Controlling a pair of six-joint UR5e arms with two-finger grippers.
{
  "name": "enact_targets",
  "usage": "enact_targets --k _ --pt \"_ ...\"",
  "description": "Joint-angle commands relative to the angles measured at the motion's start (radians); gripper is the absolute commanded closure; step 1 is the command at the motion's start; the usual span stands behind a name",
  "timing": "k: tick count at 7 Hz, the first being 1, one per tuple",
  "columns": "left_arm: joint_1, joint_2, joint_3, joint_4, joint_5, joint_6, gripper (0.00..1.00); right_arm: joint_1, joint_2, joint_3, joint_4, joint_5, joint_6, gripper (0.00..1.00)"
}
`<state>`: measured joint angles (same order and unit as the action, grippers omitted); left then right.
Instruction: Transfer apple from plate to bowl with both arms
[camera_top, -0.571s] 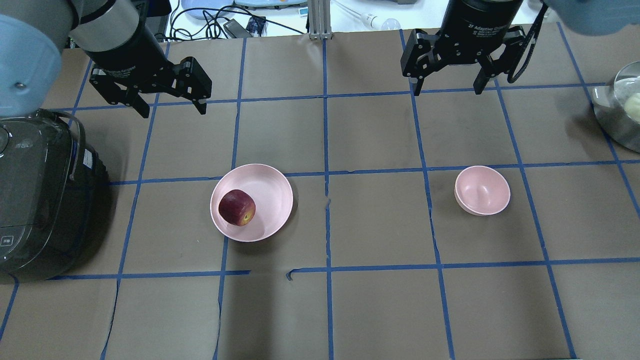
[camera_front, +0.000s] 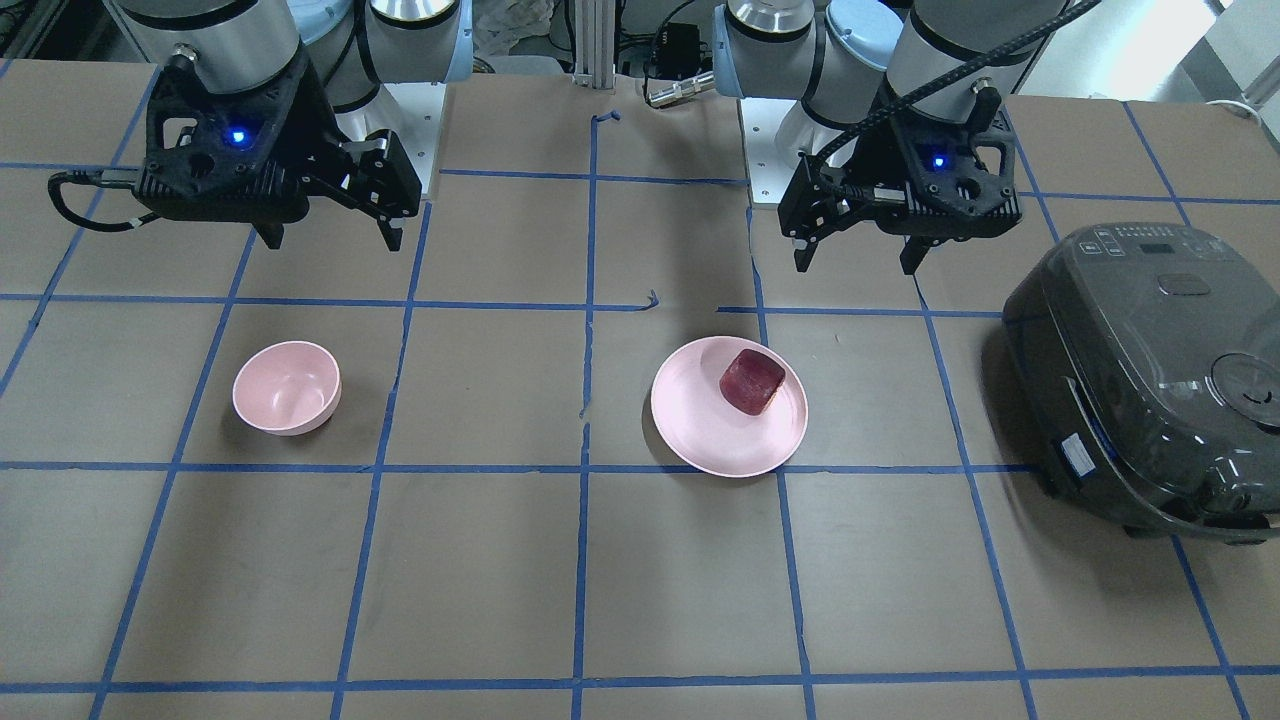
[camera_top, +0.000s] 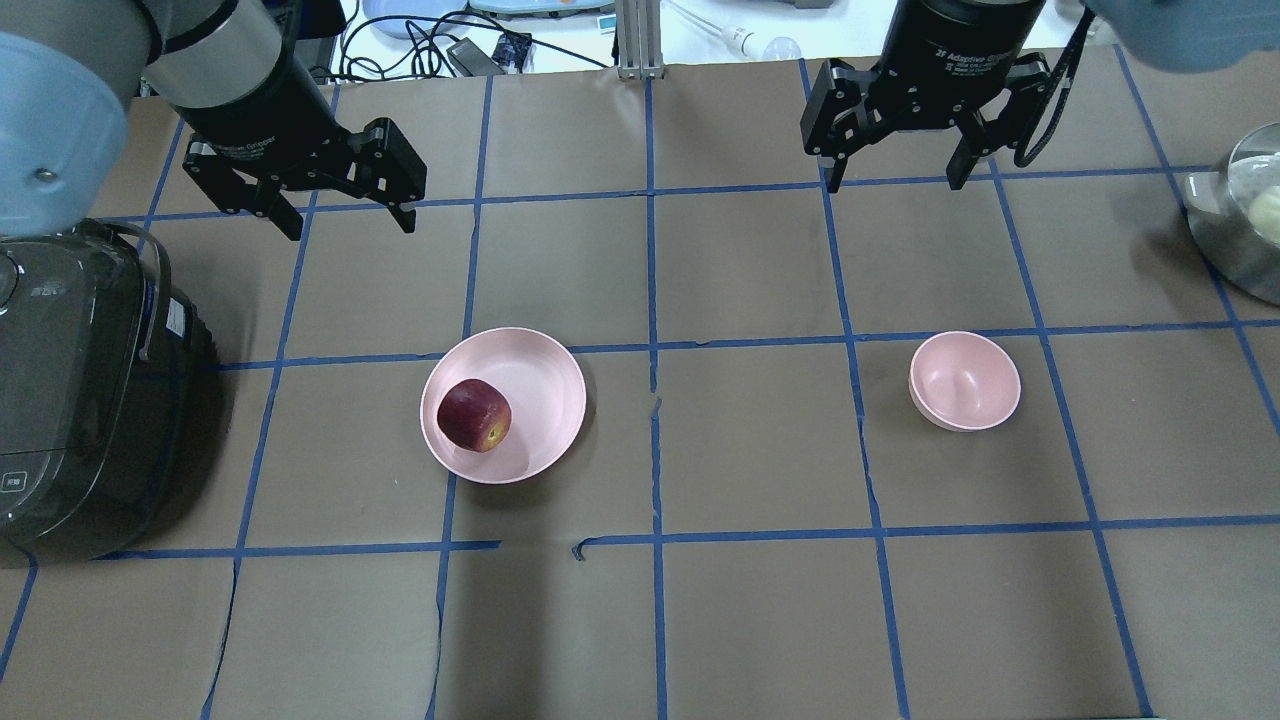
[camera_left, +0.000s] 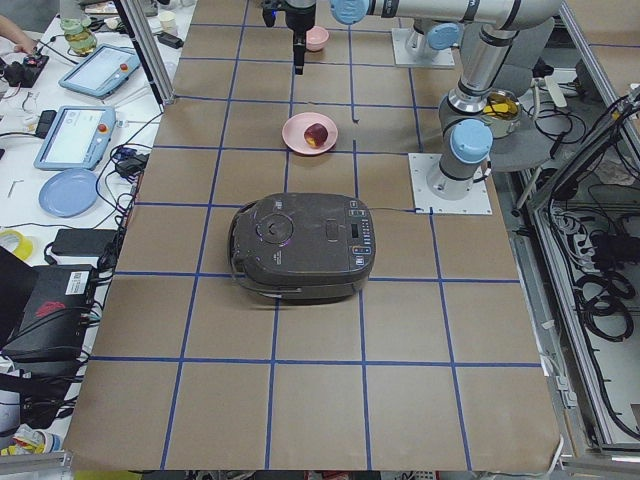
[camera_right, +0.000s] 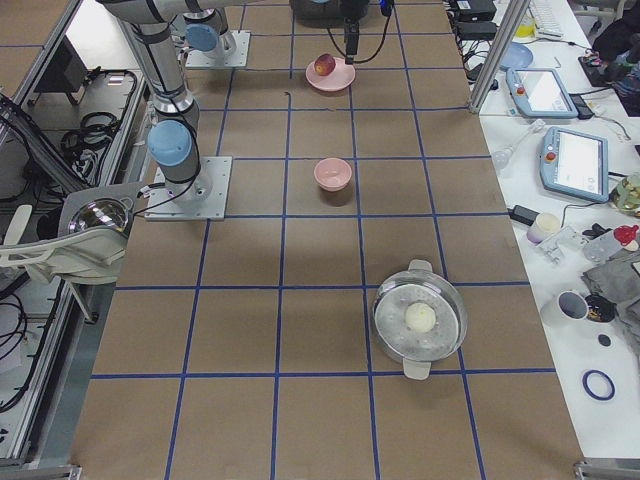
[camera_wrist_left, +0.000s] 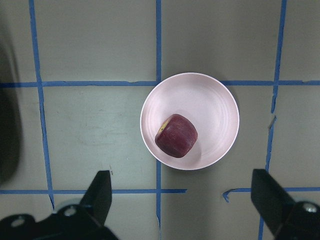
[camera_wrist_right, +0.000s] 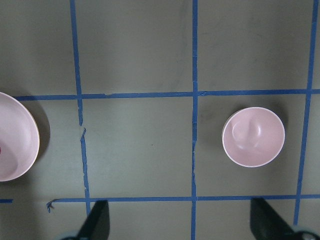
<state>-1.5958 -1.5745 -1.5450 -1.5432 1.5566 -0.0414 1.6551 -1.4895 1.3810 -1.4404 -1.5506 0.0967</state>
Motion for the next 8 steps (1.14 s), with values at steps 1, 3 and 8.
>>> enact_targets --k 1,3,8 --pt "-0.004 0.001 -0.001 0.000 -0.001 0.000 0.00 0.000 0.000 0.000 0.000 0.001 0.000 0.00" --pt "-0.001 -0.002 -0.001 0.000 -0.003 0.000 0.00 0.000 0.000 0.000 -0.001 0.001 0.000 0.00" --pt "0.000 -0.013 -0.001 0.006 -0.012 0.003 0.00 0.000 0.002 0.000 0.000 0.001 0.000 0.00"
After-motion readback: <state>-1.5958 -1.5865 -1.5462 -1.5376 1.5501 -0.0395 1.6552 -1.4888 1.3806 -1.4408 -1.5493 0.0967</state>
